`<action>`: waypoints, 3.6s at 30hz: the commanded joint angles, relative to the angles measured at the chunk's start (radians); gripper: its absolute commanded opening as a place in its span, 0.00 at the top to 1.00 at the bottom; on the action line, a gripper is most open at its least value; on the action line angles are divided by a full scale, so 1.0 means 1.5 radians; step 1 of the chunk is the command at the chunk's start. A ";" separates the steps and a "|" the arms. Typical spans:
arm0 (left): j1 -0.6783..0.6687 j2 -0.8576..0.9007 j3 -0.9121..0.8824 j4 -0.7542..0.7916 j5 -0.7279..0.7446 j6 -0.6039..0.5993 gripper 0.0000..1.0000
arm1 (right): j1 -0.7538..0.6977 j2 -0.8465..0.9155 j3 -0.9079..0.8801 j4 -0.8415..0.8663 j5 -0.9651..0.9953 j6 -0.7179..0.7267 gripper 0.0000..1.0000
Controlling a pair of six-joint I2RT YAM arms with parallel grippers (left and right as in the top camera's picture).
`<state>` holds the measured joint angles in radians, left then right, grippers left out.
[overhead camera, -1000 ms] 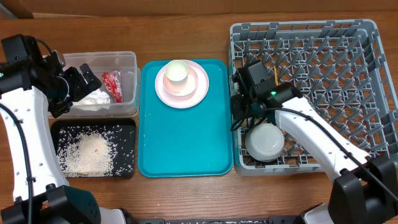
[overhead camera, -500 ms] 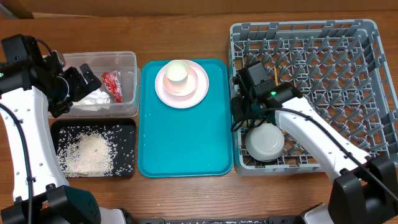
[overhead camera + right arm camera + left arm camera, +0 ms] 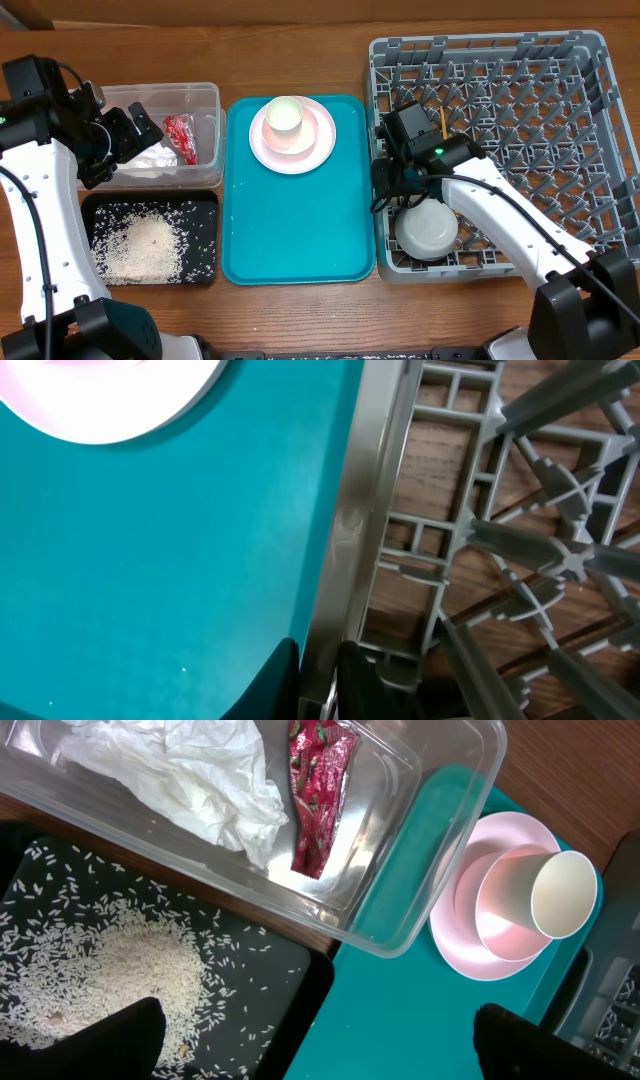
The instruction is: Sort waste into correct bins and load items into the dishwasher
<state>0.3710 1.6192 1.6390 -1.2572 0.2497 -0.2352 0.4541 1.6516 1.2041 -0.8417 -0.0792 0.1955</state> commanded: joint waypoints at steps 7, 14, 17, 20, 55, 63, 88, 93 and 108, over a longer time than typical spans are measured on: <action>-0.003 -0.011 0.009 0.001 -0.002 0.007 0.00 | 0.003 0.004 -0.006 -0.014 0.007 -0.010 0.88; -0.003 -0.011 0.009 0.001 -0.002 0.007 0.00 | 0.003 0.004 -0.004 0.029 0.008 -0.011 0.62; -0.003 -0.011 0.009 0.001 -0.002 0.007 0.00 | 0.003 0.004 0.019 0.046 0.029 -0.011 0.59; -0.003 -0.011 0.009 0.001 -0.002 0.007 0.00 | 0.003 0.004 0.089 0.006 0.060 -0.031 0.56; -0.003 -0.011 0.009 0.001 -0.002 0.007 0.00 | 0.186 0.347 0.424 0.215 0.070 -0.239 0.44; -0.003 -0.011 0.009 0.002 -0.002 0.007 0.00 | 0.181 0.377 0.423 0.226 0.097 -0.241 0.44; -0.003 -0.011 0.009 0.001 -0.002 0.007 0.00 | 0.180 0.395 0.420 0.211 0.130 -0.240 0.89; -0.003 -0.011 0.009 0.001 -0.002 0.007 0.00 | 0.180 0.360 0.421 0.212 0.129 -0.226 0.92; -0.003 -0.011 0.009 0.001 -0.002 0.007 0.00 | 0.113 0.104 0.421 -0.062 -0.167 -0.182 0.96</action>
<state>0.3710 1.6192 1.6390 -1.2568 0.2493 -0.2352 0.6796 1.8702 1.8290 -0.8688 -0.1108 -0.0910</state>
